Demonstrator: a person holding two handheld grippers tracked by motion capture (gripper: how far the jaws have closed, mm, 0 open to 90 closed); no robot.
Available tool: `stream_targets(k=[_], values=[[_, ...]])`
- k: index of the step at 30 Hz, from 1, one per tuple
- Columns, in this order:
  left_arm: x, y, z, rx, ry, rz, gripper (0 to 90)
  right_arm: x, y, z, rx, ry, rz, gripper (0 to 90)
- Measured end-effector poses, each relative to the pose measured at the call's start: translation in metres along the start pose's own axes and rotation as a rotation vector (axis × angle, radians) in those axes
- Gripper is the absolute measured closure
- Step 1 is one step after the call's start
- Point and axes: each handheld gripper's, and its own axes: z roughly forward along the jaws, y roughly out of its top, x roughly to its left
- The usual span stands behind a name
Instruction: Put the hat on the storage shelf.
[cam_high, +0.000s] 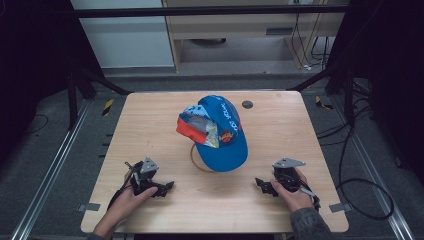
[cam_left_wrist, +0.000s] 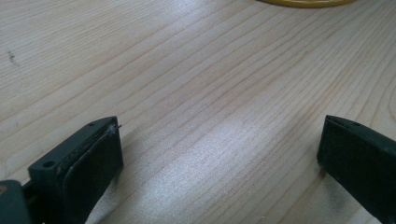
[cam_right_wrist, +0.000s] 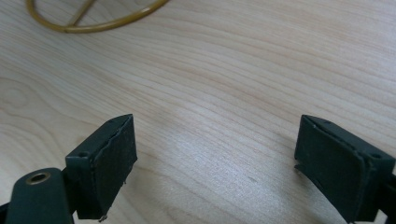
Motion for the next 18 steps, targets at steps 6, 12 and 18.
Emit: stream_targets(k=[6,12,18], values=[[0.0,0.0,0.0,0.0,0.0,0.0,0.0,0.0007,-0.0008,0.0037,-0.018,-0.022,-0.001,12.7],[0.0,0.0,0.0,0.0,0.0,0.0,0.0,0.0053,-0.0014,0.0072,-0.018,-0.069,-0.027,11.2],[-0.0001,0.0001,0.0,0.001,0.001,-0.001,0.0,0.0083,-0.0005,0.009,-0.011,-0.094,-0.035,9.5]])
